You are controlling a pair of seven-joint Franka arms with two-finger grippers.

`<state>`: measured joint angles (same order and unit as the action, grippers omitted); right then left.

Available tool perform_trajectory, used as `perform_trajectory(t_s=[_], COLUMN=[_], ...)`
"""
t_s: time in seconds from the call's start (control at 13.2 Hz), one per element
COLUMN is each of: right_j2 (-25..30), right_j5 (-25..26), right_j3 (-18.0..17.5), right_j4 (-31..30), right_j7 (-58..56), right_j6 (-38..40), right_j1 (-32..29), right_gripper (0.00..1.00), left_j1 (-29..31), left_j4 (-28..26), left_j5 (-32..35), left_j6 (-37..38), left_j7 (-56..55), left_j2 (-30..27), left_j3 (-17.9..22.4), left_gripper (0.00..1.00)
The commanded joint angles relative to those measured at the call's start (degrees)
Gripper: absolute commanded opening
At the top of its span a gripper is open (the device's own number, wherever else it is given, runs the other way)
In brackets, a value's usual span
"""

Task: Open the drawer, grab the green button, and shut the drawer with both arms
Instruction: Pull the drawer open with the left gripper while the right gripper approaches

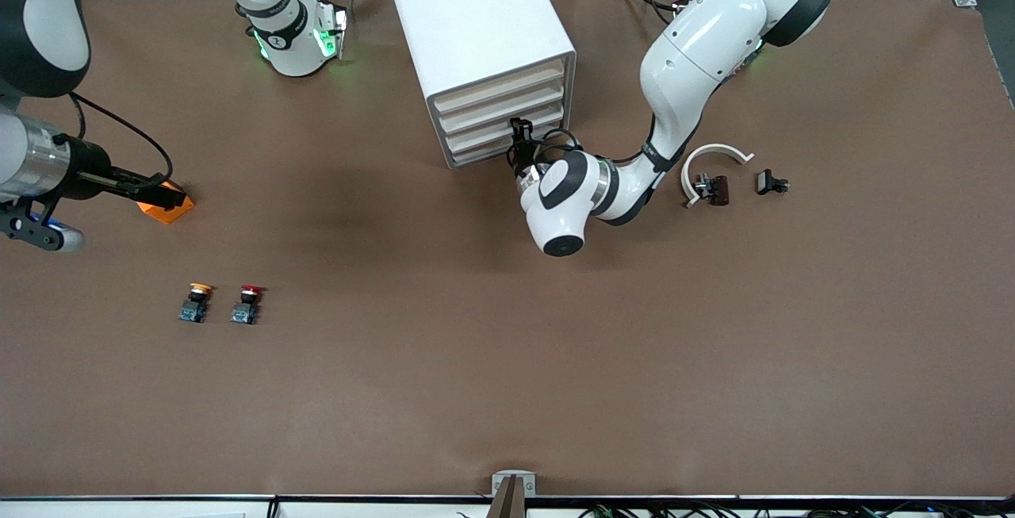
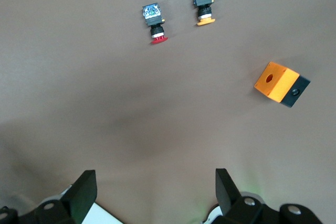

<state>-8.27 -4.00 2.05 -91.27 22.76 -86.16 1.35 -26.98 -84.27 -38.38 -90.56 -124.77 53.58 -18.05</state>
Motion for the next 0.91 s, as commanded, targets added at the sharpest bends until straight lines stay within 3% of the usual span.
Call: perform_trajectory(t_s=[0.0,0.38,0.61,0.83], right_j2=[0.36,0.18,-0.08,-0.26], right_j5=[-1.35,-1.53,-1.53,-1.71], right_j3=[0.14,0.14,0.14,0.14], right_j4=[-0.05,0.04,-0.05,-0.05], right_j7=[7.54,20.18,31.88,37.78], right_j6=[0.38,-0.58,-4.01,-5.51], right_j1=[2.77,11.55,19.55,23.69], right_gripper=[1.0,1.0,1.0,1.0], left_j1=[-0.35,0.0,-0.01,0.17], left_j4=[1.13,1.3,4.19,6.39], left_j5=[-1.26,-1.35,-1.52,-1.43], left_j6=[0.21,0.21,-0.41,-0.41], left_j7=[-0.74,-0.31,1.27,5.13], left_j2=[0.82,0.91,1.17,1.17], left_j3=[0.47,0.99,4.33,8.28], left_gripper=[0.0,0.0,0.0,0.0])
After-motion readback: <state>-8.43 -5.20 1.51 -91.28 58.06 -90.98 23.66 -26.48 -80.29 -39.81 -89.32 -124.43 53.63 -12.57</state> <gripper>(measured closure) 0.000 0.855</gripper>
